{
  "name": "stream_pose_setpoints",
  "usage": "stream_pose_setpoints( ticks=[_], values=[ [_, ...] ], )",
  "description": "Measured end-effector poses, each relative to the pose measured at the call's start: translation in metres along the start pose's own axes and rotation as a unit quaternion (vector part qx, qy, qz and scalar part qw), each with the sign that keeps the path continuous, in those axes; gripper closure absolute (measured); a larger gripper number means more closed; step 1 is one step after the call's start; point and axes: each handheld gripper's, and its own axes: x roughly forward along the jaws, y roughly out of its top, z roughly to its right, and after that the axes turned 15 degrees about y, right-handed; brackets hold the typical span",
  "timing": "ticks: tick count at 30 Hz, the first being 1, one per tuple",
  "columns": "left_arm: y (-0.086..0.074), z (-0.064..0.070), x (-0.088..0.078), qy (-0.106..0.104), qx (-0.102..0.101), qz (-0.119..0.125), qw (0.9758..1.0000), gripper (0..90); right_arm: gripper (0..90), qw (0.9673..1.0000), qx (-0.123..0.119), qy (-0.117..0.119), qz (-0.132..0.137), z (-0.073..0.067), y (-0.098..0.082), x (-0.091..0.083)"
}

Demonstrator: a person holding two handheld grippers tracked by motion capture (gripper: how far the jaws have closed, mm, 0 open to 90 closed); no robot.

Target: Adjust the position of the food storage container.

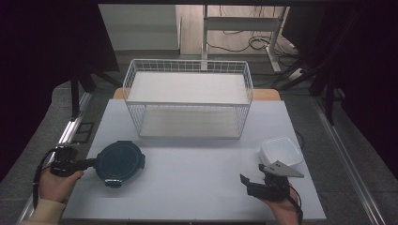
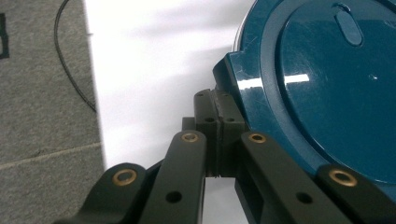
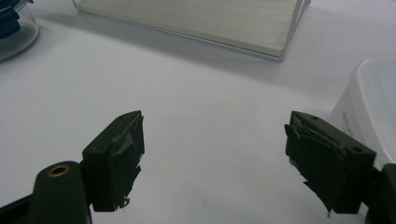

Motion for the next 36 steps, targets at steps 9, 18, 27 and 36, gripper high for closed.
stream_pose_setpoints(
  ticks=[9,18,27,36],
  values=[
    [0.006,0.030,0.004,-0.018,0.019,0.004,0.9996,90.0,19.2,1.0000,0.002,-0.003,0.008,0.000,0.001,-0.003],
    [0.012,0.082,0.011,-0.064,0.045,0.008,0.9969,90.0,19.2,1.0000,0.003,-0.002,0.008,0.000,0.000,-0.002],
    [0.015,0.116,0.012,-0.094,0.069,0.003,0.9932,90.0,19.2,1.0000,0.001,0.001,0.004,-0.001,0.000,0.000],
    [0.019,0.153,0.014,-0.112,0.094,0.003,0.9892,90.0,19.2,1.0000,0.001,0.002,0.003,-0.002,0.000,0.001]
  ],
)
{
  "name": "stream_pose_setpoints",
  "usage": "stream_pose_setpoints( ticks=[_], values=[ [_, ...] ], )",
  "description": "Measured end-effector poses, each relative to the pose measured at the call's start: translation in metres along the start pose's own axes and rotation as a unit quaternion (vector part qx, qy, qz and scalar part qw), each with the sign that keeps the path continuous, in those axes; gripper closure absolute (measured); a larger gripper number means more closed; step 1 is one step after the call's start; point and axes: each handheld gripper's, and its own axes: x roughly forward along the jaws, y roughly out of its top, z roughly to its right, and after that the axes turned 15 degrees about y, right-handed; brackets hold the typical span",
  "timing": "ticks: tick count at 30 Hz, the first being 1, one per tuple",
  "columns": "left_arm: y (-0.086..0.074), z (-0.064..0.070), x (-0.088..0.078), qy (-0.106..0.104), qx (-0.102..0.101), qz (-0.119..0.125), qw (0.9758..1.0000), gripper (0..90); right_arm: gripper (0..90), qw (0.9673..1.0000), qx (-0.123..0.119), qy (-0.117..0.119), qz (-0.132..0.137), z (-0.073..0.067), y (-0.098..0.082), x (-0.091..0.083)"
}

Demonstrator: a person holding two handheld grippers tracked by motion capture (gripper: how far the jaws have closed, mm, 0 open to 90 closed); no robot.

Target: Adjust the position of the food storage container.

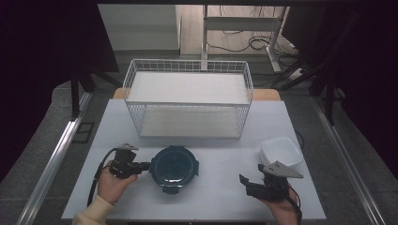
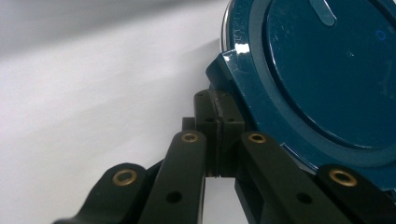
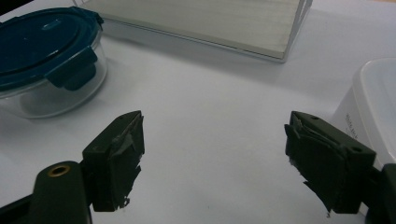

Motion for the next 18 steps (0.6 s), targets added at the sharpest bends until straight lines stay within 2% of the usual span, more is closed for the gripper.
stream_pose_setpoints(
  ticks=[2,3,4,5,7,10,18],
  values=[
    [0.001,0.004,0.001,-0.002,0.002,0.000,1.0000,90.0,19.2,1.0000,0.000,0.000,0.000,0.000,0.000,0.000],
    [0.004,0.012,0.004,-0.008,0.007,0.000,0.9999,90.0,19.2,1.0000,0.000,0.001,0.000,0.000,0.000,0.000],
    [0.004,0.012,0.004,-0.008,0.007,0.000,0.9999,90.0,19.2,1.0000,0.000,0.001,0.000,0.000,0.000,0.000],
    [0.006,0.018,0.006,-0.021,0.011,-0.002,0.9997,90.0,19.2,1.0000,0.000,0.001,0.001,0.000,0.000,0.000],
    [0.007,0.023,0.007,-0.026,0.013,-0.003,0.9996,90.0,19.2,1.0000,0.000,0.001,0.001,0.000,0.000,0.000],
    [0.008,0.027,0.008,-0.026,0.016,-0.003,0.9995,90.0,19.2,1.0000,0.000,0.001,0.002,0.000,0.000,-0.001],
    [0.007,0.038,0.010,-0.040,0.019,-0.002,0.9990,90.0,19.2,1.0000,-0.002,0.001,0.002,-0.001,0.001,0.000]
  ],
)
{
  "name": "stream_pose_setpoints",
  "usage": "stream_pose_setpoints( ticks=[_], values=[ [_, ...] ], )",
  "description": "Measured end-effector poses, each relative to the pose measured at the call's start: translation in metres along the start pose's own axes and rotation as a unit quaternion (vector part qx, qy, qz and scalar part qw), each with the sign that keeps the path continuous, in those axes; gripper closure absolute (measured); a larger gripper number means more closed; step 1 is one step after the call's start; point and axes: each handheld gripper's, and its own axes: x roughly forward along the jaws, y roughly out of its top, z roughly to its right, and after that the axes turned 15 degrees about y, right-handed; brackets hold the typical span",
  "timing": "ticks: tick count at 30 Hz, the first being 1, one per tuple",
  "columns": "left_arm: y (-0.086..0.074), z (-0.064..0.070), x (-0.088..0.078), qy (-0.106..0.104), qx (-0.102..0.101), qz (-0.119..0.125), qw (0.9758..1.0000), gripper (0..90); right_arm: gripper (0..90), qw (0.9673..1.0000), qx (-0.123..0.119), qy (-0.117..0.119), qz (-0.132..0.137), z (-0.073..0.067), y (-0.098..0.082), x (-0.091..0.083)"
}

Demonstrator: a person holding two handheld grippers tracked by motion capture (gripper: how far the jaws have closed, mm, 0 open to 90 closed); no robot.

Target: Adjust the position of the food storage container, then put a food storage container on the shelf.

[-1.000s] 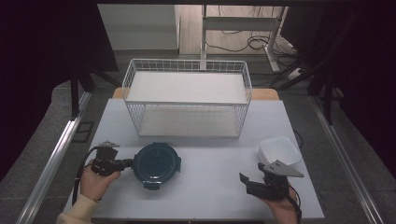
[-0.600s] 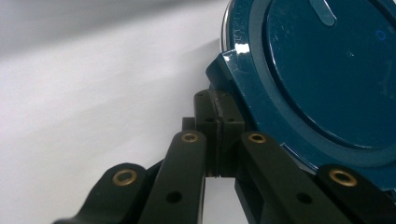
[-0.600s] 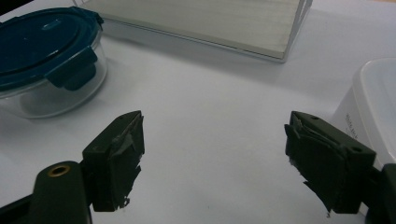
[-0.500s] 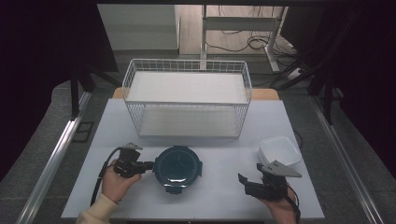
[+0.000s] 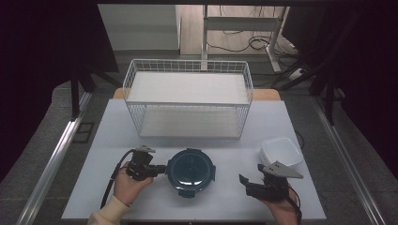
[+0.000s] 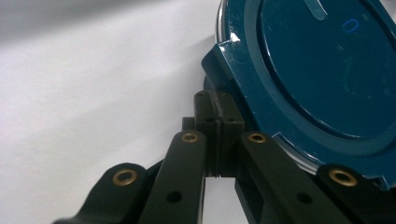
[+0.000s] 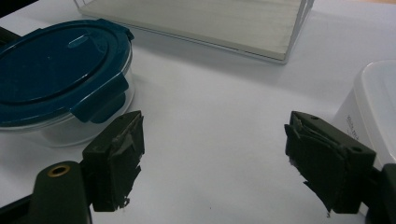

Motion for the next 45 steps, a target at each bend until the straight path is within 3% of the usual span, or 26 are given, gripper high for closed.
stream_pose_setpoints(
  ticks=[3,4,11,14,15,18,20,21,22,23,27,30,33,38,45],
  values=[
    [-0.001,0.002,0.001,-0.007,-0.001,0.001,1.0000,90.0,19.2,1.0000,0.001,0.000,0.000,0.000,0.000,0.000],
    [-0.001,0.005,0.002,-0.020,-0.001,0.001,0.9998,90.0,19.2,1.0000,0.000,0.000,0.000,0.000,0.000,0.000],
    [0.000,0.008,0.004,-0.020,0.003,0.003,0.9998,90.0,19.2,1.0000,0.000,0.001,0.002,0.000,0.000,-0.001],
    [0.001,0.004,0.005,-0.038,0.009,0.004,0.9992,90.0,19.2,1.0000,0.002,0.000,0.003,0.001,0.000,-0.001],
    [0.002,0.000,0.004,-0.050,0.010,0.009,0.9986,90.0,19.2,1.0000,0.002,0.000,0.003,0.001,0.000,-0.001],
    [0.002,-0.009,0.000,-0.033,0.002,0.029,0.9990,90.0,19.2,1.0000,0.002,0.002,0.005,0.001,0.001,-0.002],
    [0.001,-0.013,-0.007,-0.036,0.002,0.061,0.9975,90.0,19.3,0.9999,0.006,0.005,0.011,0.001,0.002,-0.003],
    [0.001,-0.013,-0.007,-0.036,0.002,0.061,0.9975,90.0,19.3,0.9999,0.006,0.005,0.011,0.001,0.002,-0.003],
    [0.001,-0.014,-0.013,-0.032,0.004,0.084,0.9959,88.9,19.3,0.9997,0.013,0.010,0.016,0.001,0.003,-0.002],
    [0.001,-0.015,-0.016,-0.028,0.001,0.096,0.9950,83.7,19.3,0.9996,0.016,0.015,0.017,0.001,0.003,-0.001],
    [0.001,-0.016,-0.023,-0.024,-0.011,0.105,0.9942,42.3,19.3,0.9995,0.016,0.024,0.016,-0.002,0.004,0.003],
    [0.001,-0.022,-0.029,-0.021,-0.030,0.102,0.9941,29.5,19.3,0.9994,0.014,0.029,0.015,-0.005,0.005,0.003],
    [0.000,-0.027,-0.033,-0.031,-0.051,0.094,0.9938,24.8,19.3,0.9986,0.019,0.043,0.022,-0.006,0.007,0.002],
    [-0.004,-0.025,-0.035,-0.046,-0.041,0.090,0.9940,20.9,19.2,0.9984,0.021,0.047,0.025,-0.007,0.010,0.005],
    [-0.006,-0.020,-0.037,-0.042,-0.029,0.092,0.9944,17.3,18.9,0.9978,0.012,0.064,0.012,-0.011,0.013,0.013]
  ],
)
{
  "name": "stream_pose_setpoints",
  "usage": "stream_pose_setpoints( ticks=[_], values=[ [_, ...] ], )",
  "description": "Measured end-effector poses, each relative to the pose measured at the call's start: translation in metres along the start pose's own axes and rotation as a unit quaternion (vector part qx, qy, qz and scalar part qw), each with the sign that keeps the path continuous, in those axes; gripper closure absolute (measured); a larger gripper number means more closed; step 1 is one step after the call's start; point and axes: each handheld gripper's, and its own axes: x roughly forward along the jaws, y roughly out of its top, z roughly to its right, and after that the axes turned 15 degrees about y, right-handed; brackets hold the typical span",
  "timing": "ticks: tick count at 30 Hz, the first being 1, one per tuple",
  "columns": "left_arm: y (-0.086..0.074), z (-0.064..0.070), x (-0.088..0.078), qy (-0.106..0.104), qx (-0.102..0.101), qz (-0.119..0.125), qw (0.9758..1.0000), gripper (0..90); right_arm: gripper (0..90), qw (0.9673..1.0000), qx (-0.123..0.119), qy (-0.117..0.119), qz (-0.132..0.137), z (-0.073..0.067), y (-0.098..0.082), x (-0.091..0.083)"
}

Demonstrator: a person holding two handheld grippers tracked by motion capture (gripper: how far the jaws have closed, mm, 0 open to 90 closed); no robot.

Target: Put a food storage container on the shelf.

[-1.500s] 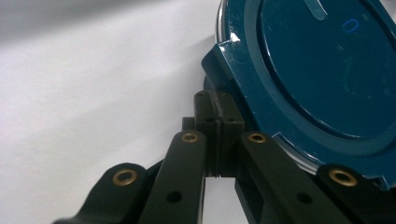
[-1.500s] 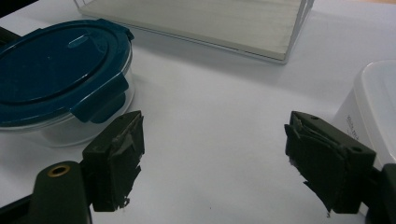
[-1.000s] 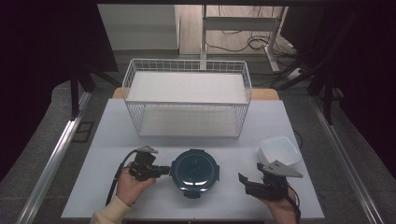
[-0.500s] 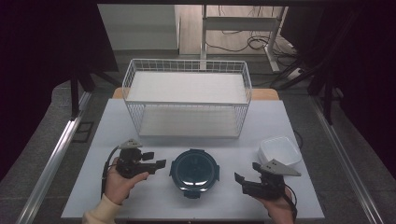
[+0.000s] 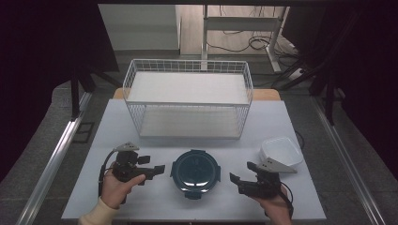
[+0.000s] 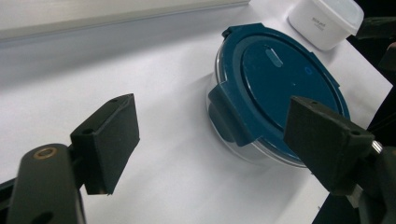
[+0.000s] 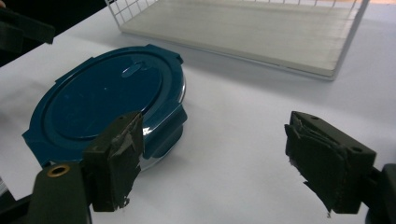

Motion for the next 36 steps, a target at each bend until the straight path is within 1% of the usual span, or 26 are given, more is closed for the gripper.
stream_pose_setpoints(
  ticks=[2,4,6,8,9,10,11,14,15,16,17,18,19,21,24,25,26,27,28,29,30,31,33,34,35,36],
  values=[
    [0.002,0.001,0.000,-0.004,-0.002,0.007,1.0000,14.6,17.8,1.0000,0.003,0.005,-0.002,-0.001,0.000,0.000],
    [0.003,0.002,0.001,-0.009,-0.005,0.010,0.9999,13.7,17.8,0.9998,0.016,0.015,0.003,-0.002,0.002,-0.002],
    [0.003,0.003,0.003,-0.014,-0.005,0.005,0.9999,12.4,17.8,0.9995,0.025,0.021,0.005,-0.004,0.003,-0.003],
    [0.003,0.004,0.004,-0.015,-0.005,0.003,0.9999,11.8,17.7,0.9993,0.028,0.025,0.005,-0.005,0.003,-0.002],
    [0.003,0.006,0.005,-0.015,-0.003,-0.001,0.9999,11.4,17.7,0.9989,0.033,0.032,0.002,-0.006,0.004,0.000],
    [0.003,0.006,0.005,-0.015,-0.003,-0.001,0.9999,11.4,17.7,0.9989,0.033,0.032,0.002,-0.006,0.004,0.000],
    [0.003,0.007,0.006,-0.014,-0.004,-0.006,0.9999,11.4,17.5,0.9986,0.038,0.038,0.001,-0.007,0.006,0.004],
    [0.004,0.007,0.007,-0.015,-0.011,-0.010,0.9998,11.6,17.3,0.9982,0.039,0.044,-0.005,-0.009,0.009,0.008],
    [0.004,0.008,0.008,-0.019,-0.016,-0.012,0.9996,11.7,17.3,0.9981,0.040,0.047,-0.004,-0.009,0.010,0.010],
    [0.004,0.008,0.008,-0.019,-0.016,-0.012,0.9996,11.9,17.3,0.9981,0.040,0.047,-0.004,-0.009,0.010,0.010],
    [0.006,0.009,0.010,-0.028,-0.023,-0.015,0.9992,12.4,17.4,0.9974,0.049,0.053,-0.006,-0.009,0.013,0.015],
    [0.008,0.011,0.011,-0.031,-0.024,-0.014,0.9991,12.9,17.4,0.9974,0.050,0.052,-0.006,-0.009,0.014,0.016],
    [0.010,0.013,0.011,-0.034,-0.020,-0.014,0.9991,13.9,17.3,0.9971,0.054,0.054,-0.010,-0.010,0.016,0.019],
    [0.015,0.017,0.011,-0.034,-0.011,-0.013,0.9993,14.5,17.3,0.9969,0.053,0.057,-0.008,-0.013,0.023,0.022],
    [0.018,0.020,0.010,-0.041,-0.011,-0.011,0.9990,14.5,16.9,0.9968,0.052,0.059,-0.009,-0.015,0.029,0.026],
    [0.019,0.021,0.010,-0.046,-0.016,-0.010,0.9987,14.2,16.3,0.9964,0.057,0.063,-0.006,-0.016,0.034,0.033],
    [0.019,0.021,0.010,-0.046,-0.016,-0.010,0.9987,14.1,16.0,0.9957,0.063,0.067,-0.008,-0.017,0.036,0.037],
    [0.019,0.022,0.013,-0.057,-0.022,-0.013,0.9980,13.9,15.6,0.9949,0.069,0.072,-0.010,-0.017,0.037,0.040],
    [0.019,0.022,0.013,-0.057,-0.022,-0.013,0.9980,13.7,15.6,0.9949,0.069,0.072,-0.010,-0.017,0.037,0.040],
    [0.017,0.021,0.016,-0.068,-0.026,-0.016,0.9972,13.2,15.0,0.9935,0.079,0.081,-0.014,-0.017,0.036,0.048],
    [0.016,0.020,0.019,-0.077,-0.029,-0.021,0.9964,13.0,14.5,0.9932,0.081,0.083,-0.016,-0.016,0.035,0.050],
    [0.015,0.020,0.022,-0.081,-0.033,-0.024,0.9959,12.6,13.7,0.9920,0.087,0.089,-0.022,-0.016,0.034,0.054],
    [0.013,0.017,0.029,-0.084,-0.041,-0.036,0.9950,12.2,13.3,0.9903,0.099,0.096,-0.021,-0.014,0.033,0.057],
    [0.013,0.017,0.029,-0.084,-0.041,-0.036,0.9950,11.7,13.3,0.9903,0.099,0.096,-0.021,-0.014,0.033,0.057],
    [0.011,0.016,0.033,-0.079,-0.049,-0.041,0.9948,11.8,11.7,0.9894,0.106,0.095,-0.026,-0.012,0.032,0.062],
    [0.011,0.016,0.033,-0.079,-0.049,-0.041,0.9948,11.7,11.2,0.9891,0.108,0.096,-0.029,-0.011,0.030,0.064]
  ],
)
